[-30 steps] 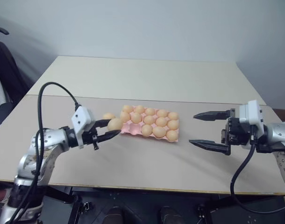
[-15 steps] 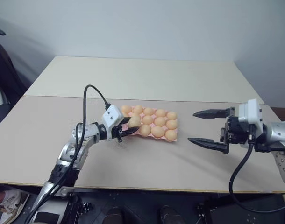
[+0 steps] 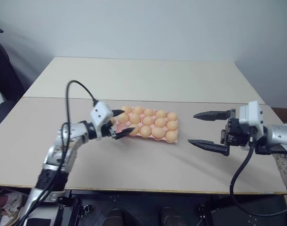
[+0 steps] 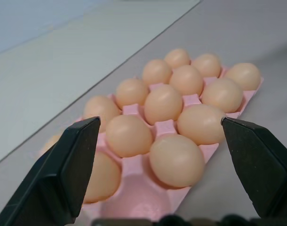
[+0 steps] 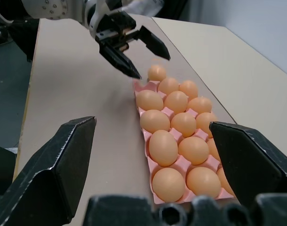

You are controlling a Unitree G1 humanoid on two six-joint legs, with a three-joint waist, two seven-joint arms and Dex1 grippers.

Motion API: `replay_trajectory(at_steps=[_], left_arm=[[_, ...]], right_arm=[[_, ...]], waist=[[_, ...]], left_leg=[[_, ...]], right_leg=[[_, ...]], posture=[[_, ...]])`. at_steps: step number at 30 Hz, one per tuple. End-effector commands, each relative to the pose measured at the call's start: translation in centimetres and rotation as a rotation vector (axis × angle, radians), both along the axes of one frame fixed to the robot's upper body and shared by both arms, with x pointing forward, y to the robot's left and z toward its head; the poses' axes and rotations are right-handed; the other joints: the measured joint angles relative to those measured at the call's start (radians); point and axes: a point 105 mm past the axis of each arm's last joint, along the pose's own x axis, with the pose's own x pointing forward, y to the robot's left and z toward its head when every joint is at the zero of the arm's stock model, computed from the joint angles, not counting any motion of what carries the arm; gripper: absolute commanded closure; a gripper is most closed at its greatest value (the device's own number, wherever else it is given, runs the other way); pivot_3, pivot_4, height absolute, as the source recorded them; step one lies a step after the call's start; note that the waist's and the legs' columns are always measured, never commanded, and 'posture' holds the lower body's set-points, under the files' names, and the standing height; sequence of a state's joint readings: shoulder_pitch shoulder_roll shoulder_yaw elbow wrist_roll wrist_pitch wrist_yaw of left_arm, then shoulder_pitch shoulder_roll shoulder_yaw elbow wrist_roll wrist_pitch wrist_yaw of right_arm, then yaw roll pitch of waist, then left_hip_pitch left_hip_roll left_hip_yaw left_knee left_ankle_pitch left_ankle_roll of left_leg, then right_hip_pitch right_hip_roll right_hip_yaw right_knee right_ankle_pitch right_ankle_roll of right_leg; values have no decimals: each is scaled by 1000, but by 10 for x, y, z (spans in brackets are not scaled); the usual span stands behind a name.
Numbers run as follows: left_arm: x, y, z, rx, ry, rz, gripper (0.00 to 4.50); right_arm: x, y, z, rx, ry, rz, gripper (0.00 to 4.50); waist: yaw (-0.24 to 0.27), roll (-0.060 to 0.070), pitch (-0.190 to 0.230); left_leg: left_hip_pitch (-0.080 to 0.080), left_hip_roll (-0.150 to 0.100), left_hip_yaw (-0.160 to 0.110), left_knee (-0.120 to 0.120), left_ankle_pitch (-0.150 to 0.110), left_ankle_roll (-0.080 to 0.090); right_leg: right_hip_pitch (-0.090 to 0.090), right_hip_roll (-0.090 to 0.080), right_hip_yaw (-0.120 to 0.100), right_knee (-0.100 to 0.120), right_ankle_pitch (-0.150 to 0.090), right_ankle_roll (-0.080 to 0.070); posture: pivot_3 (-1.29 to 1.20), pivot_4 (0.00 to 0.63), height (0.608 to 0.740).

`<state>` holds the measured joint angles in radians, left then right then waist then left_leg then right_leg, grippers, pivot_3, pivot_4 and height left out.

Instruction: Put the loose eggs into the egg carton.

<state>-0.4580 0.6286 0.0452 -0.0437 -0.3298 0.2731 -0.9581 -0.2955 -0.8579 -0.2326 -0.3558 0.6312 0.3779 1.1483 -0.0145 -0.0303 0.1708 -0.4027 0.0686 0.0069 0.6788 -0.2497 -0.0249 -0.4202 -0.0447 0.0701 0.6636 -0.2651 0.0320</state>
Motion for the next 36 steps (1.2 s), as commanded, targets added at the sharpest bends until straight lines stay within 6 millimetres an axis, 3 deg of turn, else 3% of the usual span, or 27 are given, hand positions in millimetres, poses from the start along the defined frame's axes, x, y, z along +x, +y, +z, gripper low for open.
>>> replay_trajectory(at_steps=[1,5,9,13,25,29,36], left_arm=[[-20,36,26,19,-97,-8,35],[-47,77,32,54,-69,-23,35],[-73,96,29,49,-18,-46,35],[-82,103,23,41,-3,-7,35],[-86,94,20,-3,1,0,35],[-59,95,25,-47,-51,123,35],[7,94,8,9,-38,336,35]], right_arm=[[-4,1,8,6,-38,23,0],[-3,0,7,3,-31,34,0],[-3,-2,7,1,-25,41,0],[-3,-3,5,0,-15,50,0],[-1,-3,6,-10,-13,67,0],[-3,-2,6,-9,-17,67,0],[-3,1,8,-4,-30,69,0]], waist=[[-6,0,0],[-2,0,0],[3,0,0],[6,0,0],[2,0,0],[8,0,0],[13,0,0]], left_leg=[[0,0,0,0,0,0],[0,0,0,-1,0,0],[0,1,1,-1,0,0],[0,1,1,-1,0,0],[0,1,1,-1,0,0],[0,1,1,-1,0,0],[1,0,1,-1,0,0]], right_leg=[[0,0,0,0,0,0],[0,0,0,0,0,0],[0,0,0,-1,0,0],[0,0,-1,0,0,0],[0,0,0,0,0,0],[0,0,0,0,0,0],[1,0,0,0,0,0]], posture=[[0,150,740],[0,150,740],[0,150,740],[0,150,740],[0,150,740],[0,150,740],[0,150,740]])
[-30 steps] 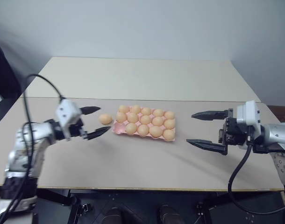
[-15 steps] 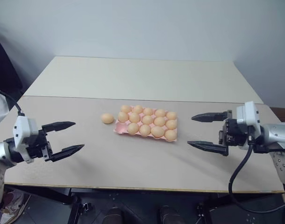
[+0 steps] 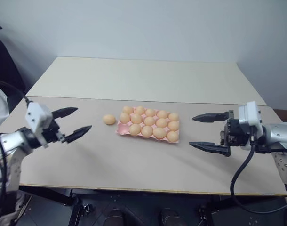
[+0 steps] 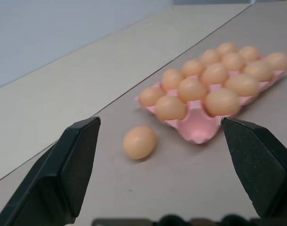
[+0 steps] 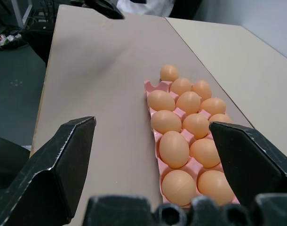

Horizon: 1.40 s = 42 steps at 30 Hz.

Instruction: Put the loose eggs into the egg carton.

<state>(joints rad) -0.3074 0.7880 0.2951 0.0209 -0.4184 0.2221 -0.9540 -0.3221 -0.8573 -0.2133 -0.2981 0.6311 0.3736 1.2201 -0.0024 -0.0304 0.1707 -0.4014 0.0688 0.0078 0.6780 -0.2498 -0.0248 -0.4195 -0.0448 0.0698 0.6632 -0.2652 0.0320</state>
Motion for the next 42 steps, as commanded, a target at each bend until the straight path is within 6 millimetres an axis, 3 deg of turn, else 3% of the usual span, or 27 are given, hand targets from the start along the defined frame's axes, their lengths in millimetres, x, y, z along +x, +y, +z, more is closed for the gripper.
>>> replay_trajectory(at_steps=[1,10,15,19,21,29,32,36,39,42], left_arm=[[29,-1,-8,31,7,99,35],[82,-32,-37,2,108,80,35],[97,-36,-62,43,188,87,35],[105,-38,-70,42,216,108,35],[107,-41,-72,37,224,107,417],[105,-38,-68,28,197,85,2589],[99,-32,-56,39,151,48,2589],[73,-41,-25,9,58,-158,2589],[51,-57,-20,14,47,-308,2589],[43,-72,-25,32,51,-358,2589]], right_arm=[[-5,3,12,4,-71,20,0],[-8,4,13,9,-88,7,0],[-9,5,13,9,-94,-2,0],[-11,5,13,9,-97,-9,0],[-11,5,13,9,-97,-12,0],[-14,5,13,12,-96,-21,0],[-14,5,12,15,-96,-22,0],[-14,7,12,19,-94,-17,0],[-13,8,11,18,-92,-13,0],[-11,9,12,20,-93,-10,0]], waist=[[1,0,0],[1,0,0],[-2,0,0],[-1,0,0],[-1,0,0],[-3,0,0],[-6,0,0],[-11,0,0],[-6,0,0],[-5,0,0]], left_leg=[[-1,0,0,0,0,0],[-2,0,0,1,0,0],[-2,-1,0,1,0,0],[-3,-1,-1,1,0,0],[-3,-1,-1,1,0,0],[-3,-1,-1,1,0,0],[-3,-1,-1,1,0,0],[-3,0,-1,1,0,0],[-2,0,-1,2,0,0],[-2,0,-1,2,0,0]], right_leg=[[0,0,0,0,0,0],[-1,0,0,0,0,0],[-1,0,0,0,0,0],[-1,0,0,0,0,0],[-2,0,0,0,0,0],[-1,0,0,1,0,0],[-2,0,0,1,0,0],[-2,0,0,1,0,0],[-1,0,0,1,0,0],[0,0,-1,1,0,0]], posture=[[0,150,740],[0,150,740],[0,150,740],[0,150,740],[0,150,740],[0,150,740],[0,150,740],[0,150,740],[0,150,740],[0,150,740]])
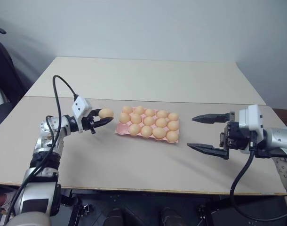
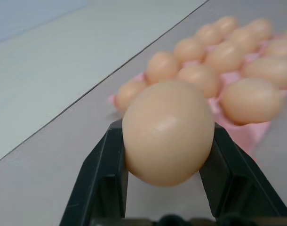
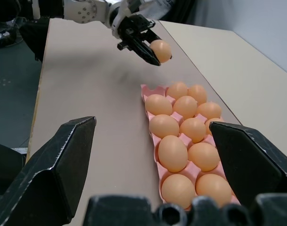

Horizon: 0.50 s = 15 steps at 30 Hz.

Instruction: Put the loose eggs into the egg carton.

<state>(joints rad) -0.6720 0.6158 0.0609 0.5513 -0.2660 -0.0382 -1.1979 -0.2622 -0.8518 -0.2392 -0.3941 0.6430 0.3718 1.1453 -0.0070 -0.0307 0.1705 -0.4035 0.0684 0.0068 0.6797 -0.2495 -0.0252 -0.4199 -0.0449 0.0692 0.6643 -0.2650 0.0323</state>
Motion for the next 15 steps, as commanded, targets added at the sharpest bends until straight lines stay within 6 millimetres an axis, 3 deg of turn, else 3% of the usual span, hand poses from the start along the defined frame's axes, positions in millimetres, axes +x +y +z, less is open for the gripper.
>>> replay_trajectory(at_steps=[1,8,9,15], left_arm=[[-7,-19,7,0,-30,-61,2589],[7,-32,-14,20,25,5,2589],[10,-32,-15,18,35,18,1997],[9,-34,-14,32,33,-2,171]], right_arm=[[-2,3,10,10,-51,21,0],[-4,4,11,11,-56,17,0],[-4,3,11,10,-56,15,0],[-6,2,11,12,-59,1,0]], waist=[[1,0,0],[2,0,0],[1,0,0],[-2,0,0]], left_leg=[[0,0,0,0,0,0],[0,0,0,0,0,0],[-1,0,0,0,0,0],[-1,0,0,0,0,0]], right_leg=[[0,0,0,0,0,0],[0,0,0,0,0,0],[-1,0,0,0,0,0],[-1,0,0,0,0,0]], posture=[[0,150,740],[0,150,740],[0,150,740],[0,150,740]])
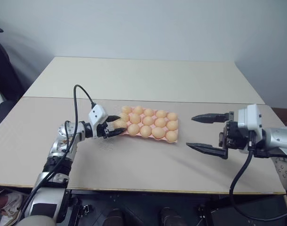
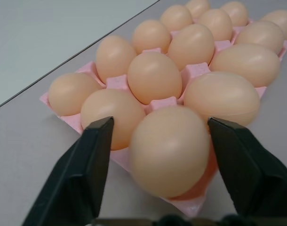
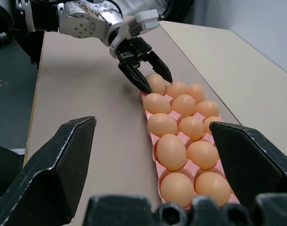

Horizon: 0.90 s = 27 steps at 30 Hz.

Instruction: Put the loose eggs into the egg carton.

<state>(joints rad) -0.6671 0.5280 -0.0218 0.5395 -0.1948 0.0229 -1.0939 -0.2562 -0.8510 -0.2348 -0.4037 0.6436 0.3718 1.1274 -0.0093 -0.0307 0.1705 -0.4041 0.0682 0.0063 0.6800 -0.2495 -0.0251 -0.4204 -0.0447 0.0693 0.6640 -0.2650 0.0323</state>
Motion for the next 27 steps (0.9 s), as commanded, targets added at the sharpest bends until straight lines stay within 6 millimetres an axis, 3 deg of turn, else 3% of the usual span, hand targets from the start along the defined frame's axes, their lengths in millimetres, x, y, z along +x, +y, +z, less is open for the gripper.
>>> replay_trajectory(at_steps=[1,8,11,15,21,27], left_arm=[[0,-2,17,0,-59,-22,39],[-14,15,52,-53,-144,-35,39],[-29,30,66,-80,-156,-40,39],[-67,57,79,-76,-147,-22,39],[-112,76,80,-69,-118,81,39],[-133,83,67,-61,-85,186,39]], right_arm=[[-6,1,12,10,-58,8,0],[-5,1,11,16,-54,7,0],[-5,2,11,19,-50,7,0],[-6,0,7,24,-35,4,0],[-1,-4,0,25,6,8,0],[3,-2,-6,28,33,22,0]], waist=[[0,0,0],[-4,0,0],[-9,0,0],[-13,0,0],[-1,0,0],[-3,0,0]], left_leg=[[0,0,0,0,0,0],[0,0,0,0,0,0],[0,0,0,0,0,0],[1,1,0,-1,0,0],[1,1,0,-1,0,0],[3,1,1,-2,0,0]], right_leg=[[0,0,0,0,0,0],[0,0,0,0,0,0],[-1,0,0,0,0,0],[0,0,0,0,0,0],[0,0,0,0,0,0],[1,0,0,-1,0,0]], posture=[[0,150,740],[0,150,740],[0,150,740],[0,150,740],[0,150,740],[0,150,740]])
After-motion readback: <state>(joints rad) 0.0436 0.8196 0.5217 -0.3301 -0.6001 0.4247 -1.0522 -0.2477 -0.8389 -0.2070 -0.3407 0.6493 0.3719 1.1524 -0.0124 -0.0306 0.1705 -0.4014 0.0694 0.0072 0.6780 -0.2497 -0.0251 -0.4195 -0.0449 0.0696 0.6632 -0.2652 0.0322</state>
